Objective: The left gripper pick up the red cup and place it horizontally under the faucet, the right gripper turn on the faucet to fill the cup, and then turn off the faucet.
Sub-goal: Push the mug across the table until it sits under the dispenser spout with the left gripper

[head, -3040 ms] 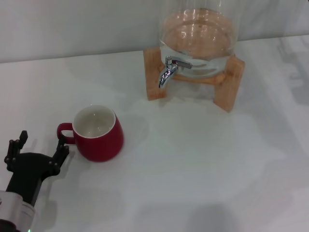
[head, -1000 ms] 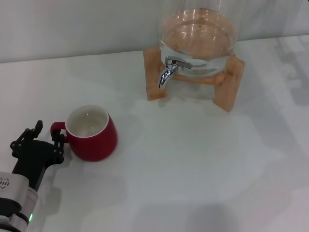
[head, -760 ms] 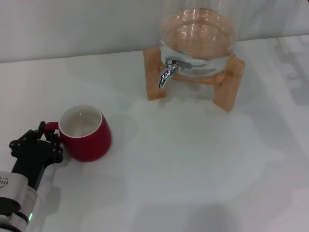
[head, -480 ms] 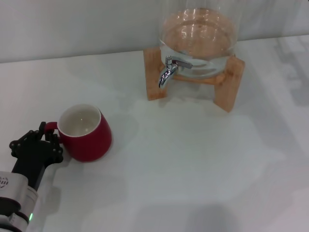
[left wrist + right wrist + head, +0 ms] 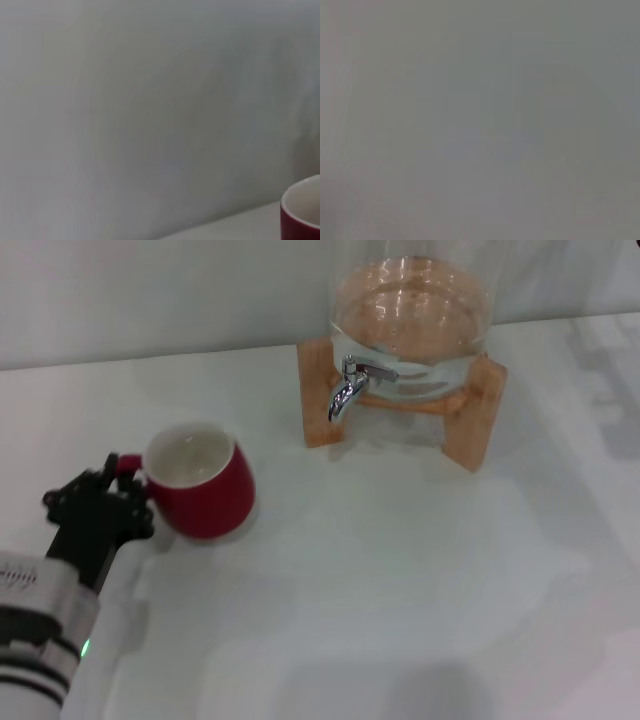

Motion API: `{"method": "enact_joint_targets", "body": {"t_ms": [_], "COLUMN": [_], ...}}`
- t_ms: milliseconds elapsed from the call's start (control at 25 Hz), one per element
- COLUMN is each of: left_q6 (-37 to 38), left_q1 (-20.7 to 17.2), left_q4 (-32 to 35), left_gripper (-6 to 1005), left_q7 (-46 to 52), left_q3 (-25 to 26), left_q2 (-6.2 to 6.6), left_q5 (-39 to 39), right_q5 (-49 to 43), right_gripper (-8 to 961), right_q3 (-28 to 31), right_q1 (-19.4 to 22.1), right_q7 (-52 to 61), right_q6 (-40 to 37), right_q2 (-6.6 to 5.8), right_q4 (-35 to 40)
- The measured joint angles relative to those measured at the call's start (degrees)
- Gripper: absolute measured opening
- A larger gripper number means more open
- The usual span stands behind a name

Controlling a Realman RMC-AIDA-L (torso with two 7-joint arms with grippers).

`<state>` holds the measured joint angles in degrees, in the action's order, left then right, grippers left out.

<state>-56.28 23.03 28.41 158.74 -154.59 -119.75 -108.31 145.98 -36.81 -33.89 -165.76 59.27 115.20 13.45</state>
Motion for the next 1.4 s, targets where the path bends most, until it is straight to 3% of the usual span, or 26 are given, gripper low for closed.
{"method": "enact_joint_targets", "body": {"t_ms": [280, 600, 1400], "left_q6": [5.82, 13.51, 20.66], "left_q1": [5.73, 9.56, 12.76], "left_q4": [-0.15, 0.23, 2.34], "left_gripper": [96, 96, 95], "left_q7": [0.28, 0.36, -0.08], "left_q3": [0.58, 0.40, 0.60], "left_q2": [0.36, 0.40, 0.49], "left_q5": [-0.15, -0.56, -2.24], "right_q5": [0.01, 0.00, 0.00], "right_gripper": [675, 675, 675], "right_q3": [-1.00, -1.77, -2.66], "right_q1": [-0.15, -0.32, -0.39], "right_q7": [0.08, 0.18, 0.18], "right_q6": [1.15, 2.41, 3.37], "right_q2": [0.03, 0.12, 0.21], "right_q4": [-0.14, -0.58, -0.62]}}
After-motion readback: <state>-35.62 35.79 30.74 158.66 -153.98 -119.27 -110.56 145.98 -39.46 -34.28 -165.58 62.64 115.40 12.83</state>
